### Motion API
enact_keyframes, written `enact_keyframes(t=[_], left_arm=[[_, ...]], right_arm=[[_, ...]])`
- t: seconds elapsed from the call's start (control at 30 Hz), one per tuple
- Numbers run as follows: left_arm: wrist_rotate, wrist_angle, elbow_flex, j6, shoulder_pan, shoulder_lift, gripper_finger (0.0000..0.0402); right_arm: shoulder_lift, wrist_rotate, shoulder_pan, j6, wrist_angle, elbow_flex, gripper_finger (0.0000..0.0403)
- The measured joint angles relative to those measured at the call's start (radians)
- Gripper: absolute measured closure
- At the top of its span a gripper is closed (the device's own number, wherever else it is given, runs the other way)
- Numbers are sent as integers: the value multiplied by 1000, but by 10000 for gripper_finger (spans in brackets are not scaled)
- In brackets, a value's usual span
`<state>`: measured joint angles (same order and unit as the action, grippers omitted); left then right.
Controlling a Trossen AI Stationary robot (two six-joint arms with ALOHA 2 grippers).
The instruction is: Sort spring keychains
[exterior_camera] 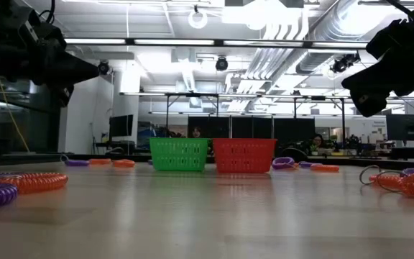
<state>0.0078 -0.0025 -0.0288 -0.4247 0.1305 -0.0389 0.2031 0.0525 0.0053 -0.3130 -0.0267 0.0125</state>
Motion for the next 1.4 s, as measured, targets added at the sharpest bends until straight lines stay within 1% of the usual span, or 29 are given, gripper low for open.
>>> enact_keyframes(t=[1.3, 1.4], left_arm=[[0, 3, 0, 0, 0, 0, 369], [0, 3, 0, -31, 0, 0, 369]], right_arm=[[0, 0, 0, 0, 0, 0, 391], [0, 0, 0, 0, 0, 0, 391]])
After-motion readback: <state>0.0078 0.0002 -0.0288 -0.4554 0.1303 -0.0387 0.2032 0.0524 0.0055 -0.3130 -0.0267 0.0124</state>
